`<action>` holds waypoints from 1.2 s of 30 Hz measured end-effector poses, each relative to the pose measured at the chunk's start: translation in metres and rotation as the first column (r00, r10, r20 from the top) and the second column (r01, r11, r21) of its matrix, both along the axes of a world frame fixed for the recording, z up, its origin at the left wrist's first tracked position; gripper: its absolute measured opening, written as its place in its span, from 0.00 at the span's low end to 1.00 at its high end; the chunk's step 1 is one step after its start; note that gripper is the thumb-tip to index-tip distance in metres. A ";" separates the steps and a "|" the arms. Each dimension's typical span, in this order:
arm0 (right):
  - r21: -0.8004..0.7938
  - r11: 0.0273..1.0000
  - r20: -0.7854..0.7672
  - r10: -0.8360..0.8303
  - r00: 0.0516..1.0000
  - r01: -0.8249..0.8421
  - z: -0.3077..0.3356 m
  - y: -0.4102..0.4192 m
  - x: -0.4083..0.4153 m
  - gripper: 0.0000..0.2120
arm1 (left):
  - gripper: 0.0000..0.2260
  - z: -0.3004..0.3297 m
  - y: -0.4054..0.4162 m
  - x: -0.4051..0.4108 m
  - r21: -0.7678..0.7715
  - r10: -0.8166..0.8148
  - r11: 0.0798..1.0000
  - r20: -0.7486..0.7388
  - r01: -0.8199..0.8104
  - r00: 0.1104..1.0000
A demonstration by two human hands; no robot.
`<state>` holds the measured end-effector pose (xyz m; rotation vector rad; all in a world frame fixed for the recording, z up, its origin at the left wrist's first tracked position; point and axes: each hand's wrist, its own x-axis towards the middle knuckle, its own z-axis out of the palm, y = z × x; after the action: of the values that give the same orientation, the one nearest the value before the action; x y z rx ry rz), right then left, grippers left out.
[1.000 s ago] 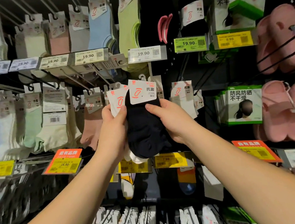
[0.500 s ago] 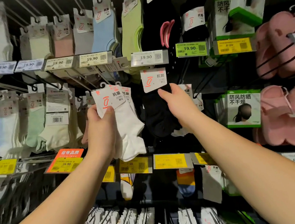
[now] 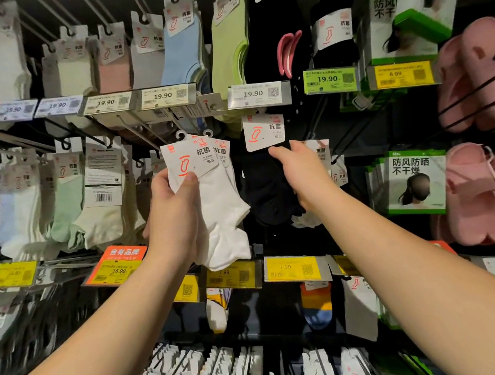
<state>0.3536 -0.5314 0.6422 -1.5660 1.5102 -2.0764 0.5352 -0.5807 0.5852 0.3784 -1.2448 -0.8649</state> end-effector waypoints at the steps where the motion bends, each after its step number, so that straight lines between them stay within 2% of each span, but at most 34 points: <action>1: -0.007 1.000 -0.007 -0.008 1.000 0.008 0.001 0.000 0.001 0.12 | 0.20 0.000 -0.001 0.000 0.012 -0.013 1.000 -0.012 0.013 1.000; 4: -0.019 0.999 -0.024 -0.046 0.999 0.046 0.003 0.001 0.000 0.10 | 0.13 0.002 -0.002 -0.001 0.042 -0.080 0.996 -0.060 0.083 0.995; 9: 0.008 0.997 -0.050 -0.070 0.996 0.071 -0.001 0.002 -0.006 0.07 | 0.10 0.003 -0.003 -0.003 0.012 -0.113 0.993 -0.081 0.114 0.990; 15: 0.006 0.998 -0.125 -0.063 0.990 0.064 -0.002 0.004 -0.006 0.11 | 0.17 0.003 -0.008 -0.002 0.031 -0.103 0.994 -0.073 0.105 0.992; 21: -0.092 0.992 -0.129 -0.100 0.987 0.089 0.005 0.004 -0.005 0.16 | 0.17 0.002 -0.009 -0.002 0.020 -0.120 0.992 -0.074 0.122 0.990; 25: -0.087 0.985 -0.141 -0.158 0.977 0.146 0.009 0.003 -0.009 0.23 | 0.16 0.002 -0.009 -0.004 0.021 -0.131 0.991 -0.098 0.134 0.987; 29: -0.042 0.987 -0.129 -0.156 0.979 0.152 0.012 0.004 -0.010 0.24 | 0.16 0.002 -0.007 -0.004 0.020 -0.145 0.989 -0.095 0.148 0.985; 36: 0.018 0.997 -0.127 -0.071 0.989 0.074 0.016 0.011 -0.017 0.13 | 0.16 0.003 -0.003 -0.002 0.013 -0.166 0.986 -0.093 0.168 0.982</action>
<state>0.3363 -0.5199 0.6586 -1.6876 1.6499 -2.0244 0.5336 -0.5839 0.5884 0.2500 -1.1946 -1.0289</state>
